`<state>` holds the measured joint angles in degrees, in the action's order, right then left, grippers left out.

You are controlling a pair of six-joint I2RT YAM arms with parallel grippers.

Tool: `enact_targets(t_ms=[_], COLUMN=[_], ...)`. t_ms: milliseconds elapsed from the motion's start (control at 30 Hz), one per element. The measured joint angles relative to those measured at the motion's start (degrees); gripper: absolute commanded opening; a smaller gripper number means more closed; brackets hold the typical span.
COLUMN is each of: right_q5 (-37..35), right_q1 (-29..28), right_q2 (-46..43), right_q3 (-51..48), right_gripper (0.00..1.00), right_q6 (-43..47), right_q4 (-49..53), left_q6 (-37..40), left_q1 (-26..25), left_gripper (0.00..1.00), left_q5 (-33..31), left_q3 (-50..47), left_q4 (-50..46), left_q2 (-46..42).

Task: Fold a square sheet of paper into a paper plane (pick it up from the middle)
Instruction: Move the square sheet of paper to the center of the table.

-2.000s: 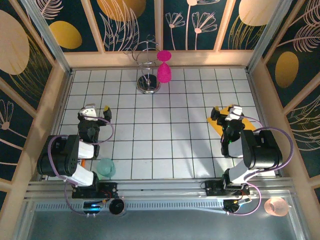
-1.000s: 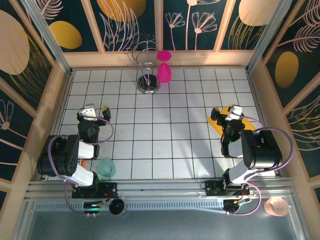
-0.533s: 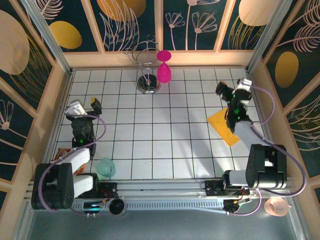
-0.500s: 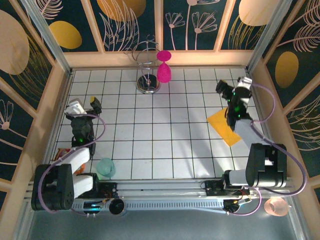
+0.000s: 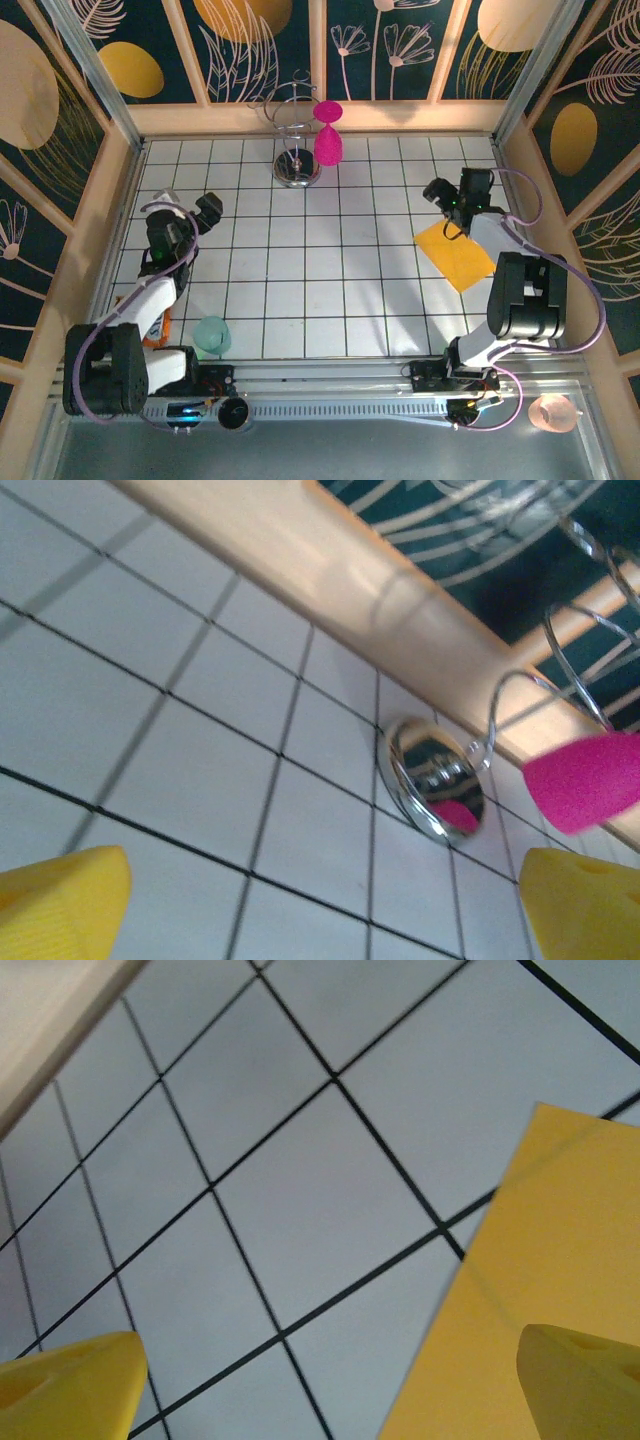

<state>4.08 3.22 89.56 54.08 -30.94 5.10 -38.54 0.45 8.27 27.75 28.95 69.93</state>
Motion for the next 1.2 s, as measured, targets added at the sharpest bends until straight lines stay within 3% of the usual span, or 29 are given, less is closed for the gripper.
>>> enact_targets(t_ms=[233,500,933,1067,1200], right_q5=[2.0,2.0,2.1,2.0,2.5], right_q1=[3.9,4.7,4.4,1.3,-6.5], right_q2=[4.5,7.8,10.8,11.2,11.2], right_q3=[0.4,1.6,1.9,2.2,2.2], right_gripper=[0.93,0.91,0.85,0.84,0.84], right_q6=[-2.7,-3.6,-4.0,-4.0,-4.4], right_q4=[3.0,4.4,5.9,5.9,6.3], left_q6=[-7.1,-7.0,-7.0,-7.0,-7.2], left_q1=[-0.9,-10.5,-22.8,-24.6,-25.0], left_gripper=[0.99,0.99,0.99,0.99,0.99], left_q5=[10.9,10.3,7.7,7.2,6.6], left_q3=[1.6,10.7,15.9,16.2,16.2], left_q4=[-0.7,-7.1,-10.6,-10.2,-9.4], left_q2=[6.9,12.3,21.8,23.0,23.7])
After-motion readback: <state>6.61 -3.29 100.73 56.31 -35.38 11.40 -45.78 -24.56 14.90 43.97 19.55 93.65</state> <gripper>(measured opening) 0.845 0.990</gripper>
